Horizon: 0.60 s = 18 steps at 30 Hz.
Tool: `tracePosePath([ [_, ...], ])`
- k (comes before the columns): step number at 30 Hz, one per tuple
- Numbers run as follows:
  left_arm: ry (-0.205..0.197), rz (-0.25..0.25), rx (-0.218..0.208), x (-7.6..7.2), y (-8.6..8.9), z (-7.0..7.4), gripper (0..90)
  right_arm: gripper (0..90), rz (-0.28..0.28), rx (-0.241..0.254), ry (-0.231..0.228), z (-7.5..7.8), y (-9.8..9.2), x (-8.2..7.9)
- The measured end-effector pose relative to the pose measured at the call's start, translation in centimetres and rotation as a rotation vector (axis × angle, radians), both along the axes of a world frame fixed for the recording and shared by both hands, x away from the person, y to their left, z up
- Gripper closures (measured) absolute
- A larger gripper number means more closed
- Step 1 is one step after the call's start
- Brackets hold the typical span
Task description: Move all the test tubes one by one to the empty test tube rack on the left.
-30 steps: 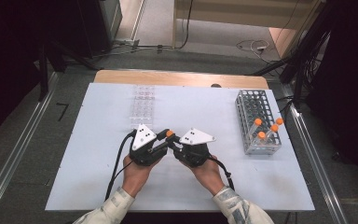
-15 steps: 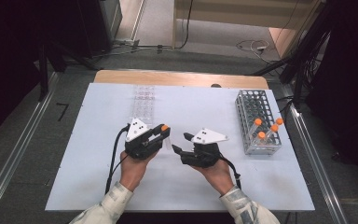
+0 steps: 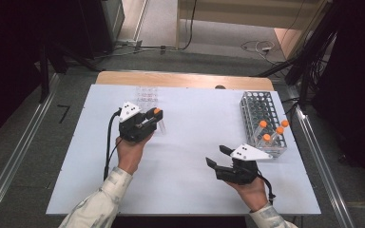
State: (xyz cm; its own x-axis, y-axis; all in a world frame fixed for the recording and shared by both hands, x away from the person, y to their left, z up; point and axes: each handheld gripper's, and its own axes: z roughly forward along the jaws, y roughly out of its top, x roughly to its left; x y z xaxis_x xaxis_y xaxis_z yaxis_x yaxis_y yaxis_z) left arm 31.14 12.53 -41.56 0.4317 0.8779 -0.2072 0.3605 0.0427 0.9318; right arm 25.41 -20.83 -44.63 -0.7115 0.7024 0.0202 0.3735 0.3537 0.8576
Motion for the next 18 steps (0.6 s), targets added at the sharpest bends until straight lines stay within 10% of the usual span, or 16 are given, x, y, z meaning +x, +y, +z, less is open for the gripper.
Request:
tracePosePath([
  [18, -0.04, 0.118, 0.007, 3.2, 1.8, 1.7, 70.0, 31.1, -0.099, 0.005, 0.001, -0.6, -4.2, -0.8],
])
